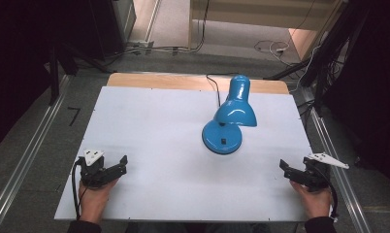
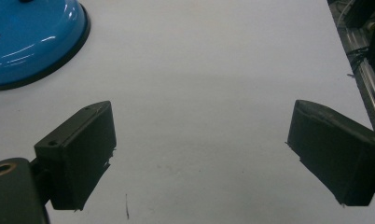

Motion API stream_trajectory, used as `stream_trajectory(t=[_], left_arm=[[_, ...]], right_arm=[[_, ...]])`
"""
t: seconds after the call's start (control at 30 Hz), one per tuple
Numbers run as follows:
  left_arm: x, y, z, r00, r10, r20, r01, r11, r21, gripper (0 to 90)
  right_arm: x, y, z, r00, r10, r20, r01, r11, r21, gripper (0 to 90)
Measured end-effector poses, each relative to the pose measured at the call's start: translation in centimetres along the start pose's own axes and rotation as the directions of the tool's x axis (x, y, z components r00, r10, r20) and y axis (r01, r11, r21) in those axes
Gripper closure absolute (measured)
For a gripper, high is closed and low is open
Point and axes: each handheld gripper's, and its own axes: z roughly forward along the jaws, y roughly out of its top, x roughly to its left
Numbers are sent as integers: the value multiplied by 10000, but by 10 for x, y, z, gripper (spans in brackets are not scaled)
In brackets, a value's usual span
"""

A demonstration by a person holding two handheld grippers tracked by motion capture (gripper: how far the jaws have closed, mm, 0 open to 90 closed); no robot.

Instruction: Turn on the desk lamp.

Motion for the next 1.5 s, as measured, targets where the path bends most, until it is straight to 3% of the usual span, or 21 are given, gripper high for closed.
stream_trajectory(t=[0.73,1.5], left_arm=[[0,0,-1,10000,-39,5,39,10000,-3,153],[2,0,-2,9999,-124,10,124,9999,-69,152]], right_arm=[[18,5,9,9989,-415,-221,413,9991,-112,95],[60,21,26,9889,-975,-1125,973,9952,-72,105]])
